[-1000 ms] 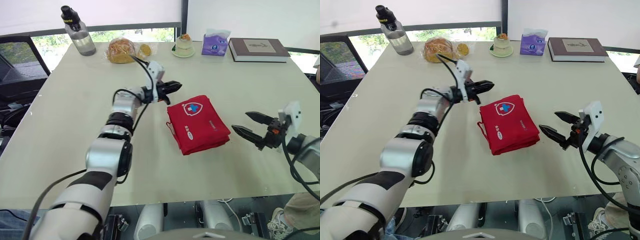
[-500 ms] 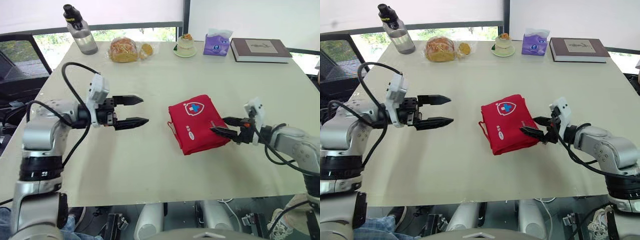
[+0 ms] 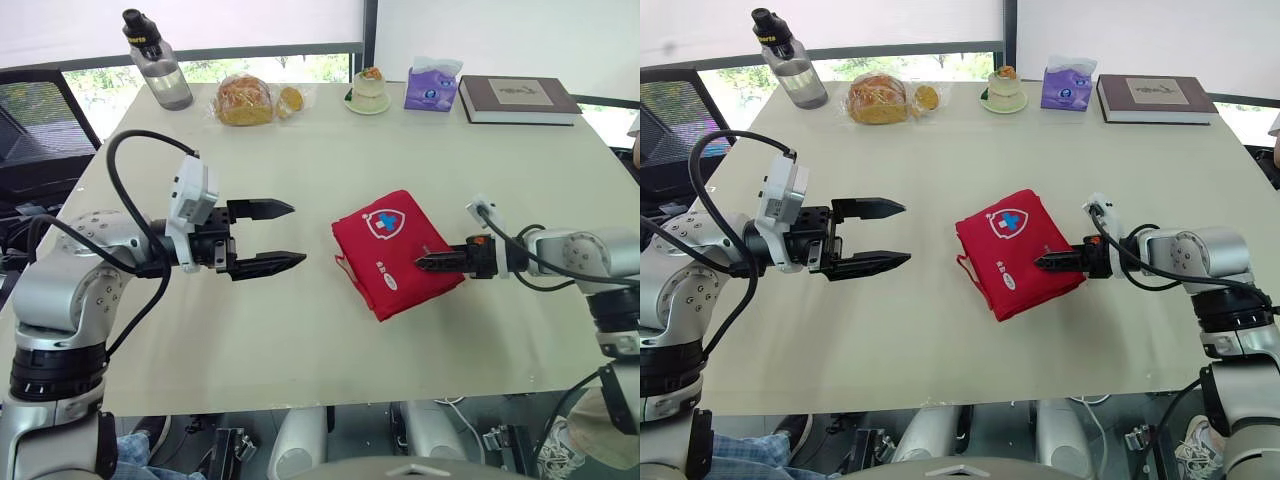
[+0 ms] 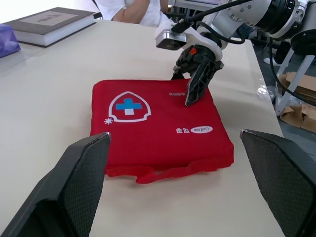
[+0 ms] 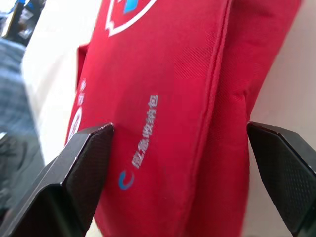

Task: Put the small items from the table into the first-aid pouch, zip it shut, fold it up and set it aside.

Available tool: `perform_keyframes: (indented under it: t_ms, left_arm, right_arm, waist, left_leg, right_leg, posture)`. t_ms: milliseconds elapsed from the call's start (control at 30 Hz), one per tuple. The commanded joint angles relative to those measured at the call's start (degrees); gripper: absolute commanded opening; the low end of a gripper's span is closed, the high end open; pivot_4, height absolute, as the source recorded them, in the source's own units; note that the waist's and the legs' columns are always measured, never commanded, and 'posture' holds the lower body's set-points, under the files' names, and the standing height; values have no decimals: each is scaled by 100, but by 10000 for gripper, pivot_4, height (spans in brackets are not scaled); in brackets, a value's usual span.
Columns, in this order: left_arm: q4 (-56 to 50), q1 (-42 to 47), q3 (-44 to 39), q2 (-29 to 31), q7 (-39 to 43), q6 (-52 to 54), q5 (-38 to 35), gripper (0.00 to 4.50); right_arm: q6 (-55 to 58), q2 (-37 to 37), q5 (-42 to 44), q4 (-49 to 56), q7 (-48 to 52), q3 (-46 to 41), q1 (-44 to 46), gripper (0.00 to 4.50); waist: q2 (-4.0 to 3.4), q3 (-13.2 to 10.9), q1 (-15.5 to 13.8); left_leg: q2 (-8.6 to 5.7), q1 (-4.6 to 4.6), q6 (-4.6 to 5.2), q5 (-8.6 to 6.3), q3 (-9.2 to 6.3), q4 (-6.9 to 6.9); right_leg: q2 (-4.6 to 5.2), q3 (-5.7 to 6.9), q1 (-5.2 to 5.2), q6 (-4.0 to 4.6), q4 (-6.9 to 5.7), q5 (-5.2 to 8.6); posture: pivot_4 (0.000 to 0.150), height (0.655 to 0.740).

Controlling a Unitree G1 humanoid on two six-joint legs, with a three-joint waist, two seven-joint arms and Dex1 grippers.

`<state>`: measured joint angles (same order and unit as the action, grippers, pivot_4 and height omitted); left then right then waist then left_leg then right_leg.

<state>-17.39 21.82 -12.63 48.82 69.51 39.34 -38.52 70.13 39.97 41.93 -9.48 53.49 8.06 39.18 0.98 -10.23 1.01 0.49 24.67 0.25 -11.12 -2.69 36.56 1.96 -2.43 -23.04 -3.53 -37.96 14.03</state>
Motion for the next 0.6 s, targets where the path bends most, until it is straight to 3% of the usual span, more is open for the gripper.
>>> perform_keyframes:
  t_ms: [33,67,100,167,400,600]
  left_arm:
    - [-183,1,-91,75,-104,-46,-144,44753]
    - [-183,10,-87,63,-138,-54,-146,44753]
    - [-176,20,-78,51,-164,-65,-150,45000]
    - [-130,40,-26,31,-172,-105,-144,45000]
    - [-104,361,194,17,-290,-11,-250,45000]
    - [-6,416,275,45,-231,-90,-217,45000]
  right_arm:
    - [275,94,123,24,364,-63,169,45000]
    - [327,116,136,40,427,-71,172,45000]
    - [375,130,145,51,477,-91,166,39762]
    - [516,191,210,242,548,-115,50,33348]
    - [595,48,164,638,183,-366,-301,1293]
    - [739,-436,321,905,-504,-1089,-576,503]
  waist:
    - [0,0,-2]
    - [0,0,-3]
    - [0,0,-3]
    - [0,0,-3]
    - [0,-1,-4]
    - [0,-1,16]
  left_leg:
    - [0,1,0,0,0,0]
    - [0,1,0,0,0,0]
    - [0,2,0,0,0,0]
    - [0,1,0,0,1,0]
    - [-1,2,0,0,1,0]
    - [1,2,0,0,0,-2]
  right_leg:
    - [0,0,-1,0,0,0]
    - [0,0,-1,0,0,0]
    - [0,0,-1,0,0,0]
    - [0,0,-1,0,0,0]
    - [0,0,-2,-1,0,0]
    - [-3,-1,-3,-1,-1,0]
  posture:
    - [1500,7400]
    - [1500,7400]
    - [1500,7400]
    - [1500,7400]
    - [1500,7400]
    - [1500,7400]
